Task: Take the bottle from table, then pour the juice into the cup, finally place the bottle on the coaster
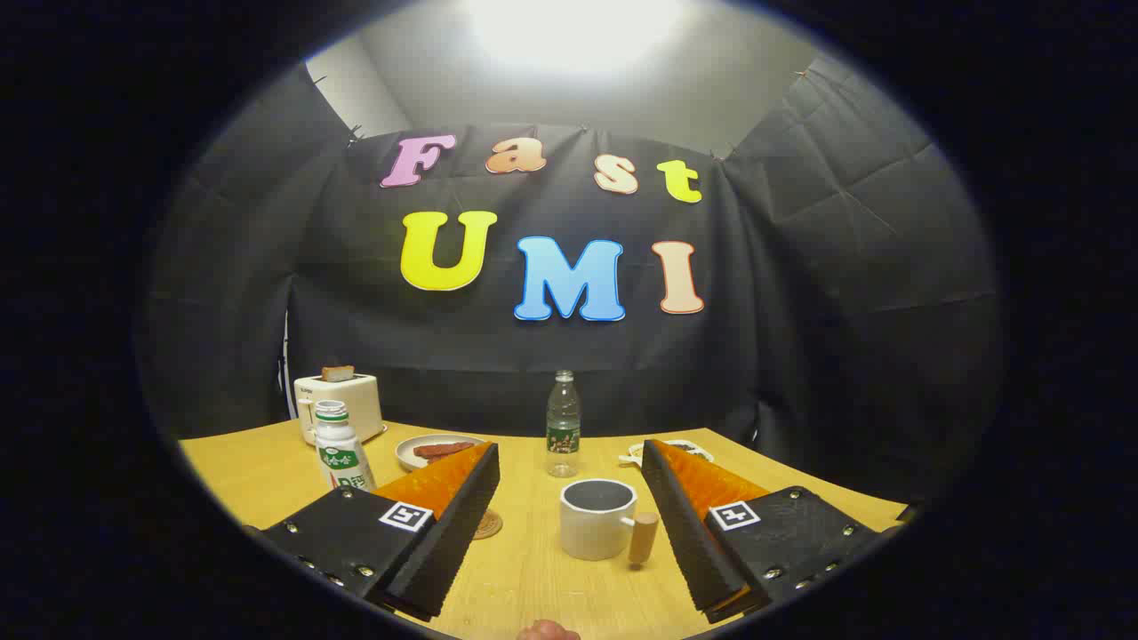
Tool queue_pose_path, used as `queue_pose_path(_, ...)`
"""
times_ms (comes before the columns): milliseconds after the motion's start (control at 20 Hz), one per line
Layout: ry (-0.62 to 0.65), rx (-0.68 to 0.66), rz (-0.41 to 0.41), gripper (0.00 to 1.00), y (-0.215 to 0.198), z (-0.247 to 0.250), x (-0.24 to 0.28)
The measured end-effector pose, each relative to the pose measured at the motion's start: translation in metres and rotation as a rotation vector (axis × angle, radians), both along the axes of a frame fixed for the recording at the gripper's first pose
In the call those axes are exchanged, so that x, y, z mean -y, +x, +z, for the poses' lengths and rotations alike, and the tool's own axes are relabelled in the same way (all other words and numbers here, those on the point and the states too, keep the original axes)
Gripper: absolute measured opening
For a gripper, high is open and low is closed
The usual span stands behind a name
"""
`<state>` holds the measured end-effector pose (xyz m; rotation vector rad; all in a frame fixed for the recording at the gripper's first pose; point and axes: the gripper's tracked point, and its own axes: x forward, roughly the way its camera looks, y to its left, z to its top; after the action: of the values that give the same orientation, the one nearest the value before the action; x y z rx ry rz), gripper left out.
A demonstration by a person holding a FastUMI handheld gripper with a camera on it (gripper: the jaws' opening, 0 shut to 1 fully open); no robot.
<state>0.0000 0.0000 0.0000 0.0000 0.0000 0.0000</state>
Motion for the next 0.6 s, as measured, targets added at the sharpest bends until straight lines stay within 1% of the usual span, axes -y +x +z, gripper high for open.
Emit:
queue_pose_path(100,0.021,-0.016,0.01,0.98,-0.006,-0.008,-0.018)
queue_pose_path(250,0.062,0.005,0.067,0.98,-0.016,-0.007,-0.054)
queue_pose_path(350,0.045,0.017,0.116,0.98,-0.02,-0.002,-0.081)
queue_pose_path(500,-0.014,0.024,0.144,0.98,-0.021,-0.003,-0.109)
queue_pose_path(600,-0.003,0.032,0.191,0.98,-0.019,-0.006,-0.134)
